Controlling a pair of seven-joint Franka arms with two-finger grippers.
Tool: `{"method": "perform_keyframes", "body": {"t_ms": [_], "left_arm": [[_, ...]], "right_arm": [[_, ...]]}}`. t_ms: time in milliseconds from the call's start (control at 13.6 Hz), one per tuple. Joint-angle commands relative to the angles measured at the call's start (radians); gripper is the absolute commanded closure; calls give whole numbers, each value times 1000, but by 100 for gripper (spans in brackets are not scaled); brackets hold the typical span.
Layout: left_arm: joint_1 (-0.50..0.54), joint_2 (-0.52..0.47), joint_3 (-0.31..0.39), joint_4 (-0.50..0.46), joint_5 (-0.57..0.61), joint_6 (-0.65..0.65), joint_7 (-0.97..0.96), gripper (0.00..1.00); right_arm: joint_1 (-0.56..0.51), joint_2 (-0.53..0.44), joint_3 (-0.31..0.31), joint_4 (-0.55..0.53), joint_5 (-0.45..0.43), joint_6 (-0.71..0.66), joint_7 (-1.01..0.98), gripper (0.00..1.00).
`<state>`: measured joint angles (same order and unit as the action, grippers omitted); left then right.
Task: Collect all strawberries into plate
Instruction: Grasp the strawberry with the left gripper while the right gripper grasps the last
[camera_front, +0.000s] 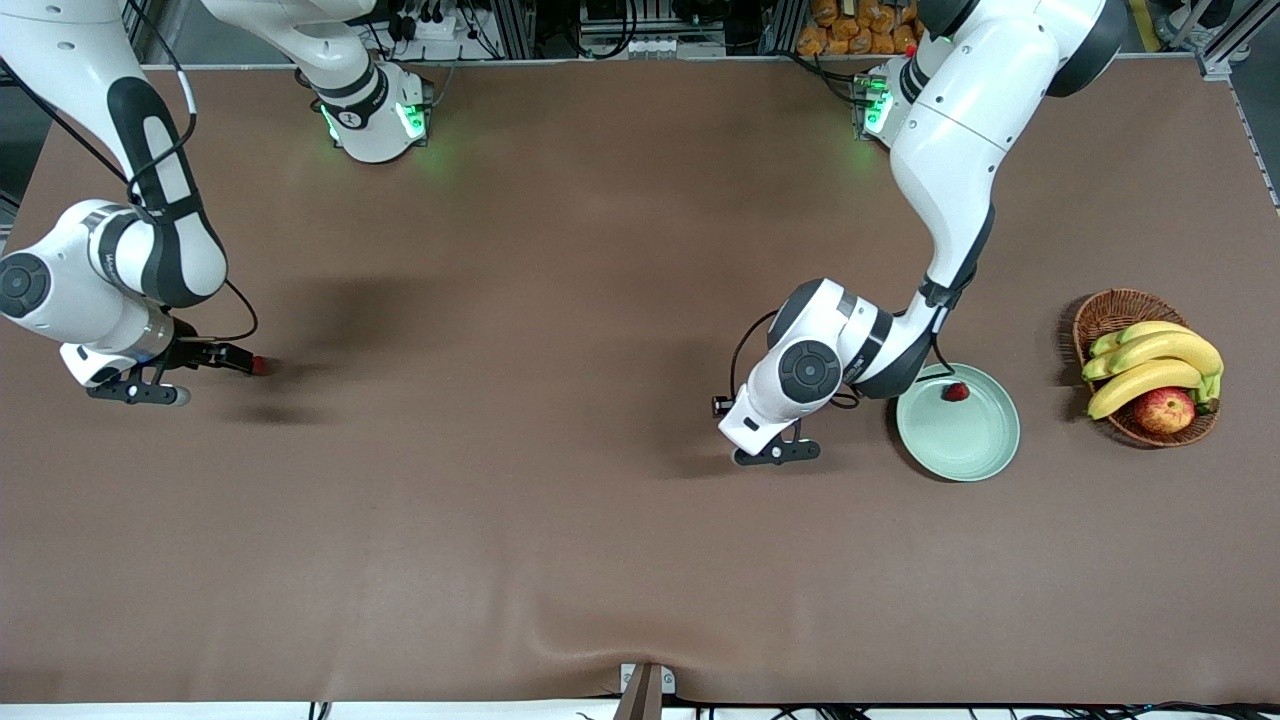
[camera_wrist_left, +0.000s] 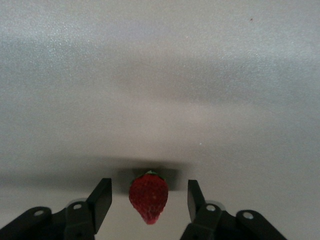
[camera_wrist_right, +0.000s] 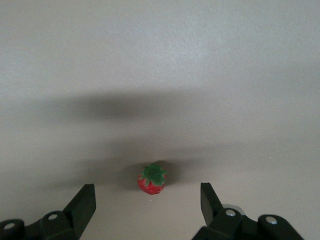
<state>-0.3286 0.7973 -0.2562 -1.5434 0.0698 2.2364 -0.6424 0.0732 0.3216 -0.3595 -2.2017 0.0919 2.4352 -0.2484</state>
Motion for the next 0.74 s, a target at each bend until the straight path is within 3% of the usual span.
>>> {"method": "perform_keyframes", "body": {"t_ms": [0,368,516,589,663], "left_arm": [[-9,11,5,17,41,-9,-33,44],[-10,13,5,16,48,-12,-33,79],[-7,5,5,17,50,-30,-28,100],[-1,0,5,19,54,-38,-26,100],[3,-9,5,23,56,-52,-25,100]], "right_arm": [[-27,19,19,-32,-23,71,-20,16],[-30,88,22,-49,-11,162,-19,27],[-29,93,22,-53,-9,162,-17,36],[-26,93,24,-59,-9,162,-9,41],[-24,93,24,-62,-9,160,-6,54]]}}
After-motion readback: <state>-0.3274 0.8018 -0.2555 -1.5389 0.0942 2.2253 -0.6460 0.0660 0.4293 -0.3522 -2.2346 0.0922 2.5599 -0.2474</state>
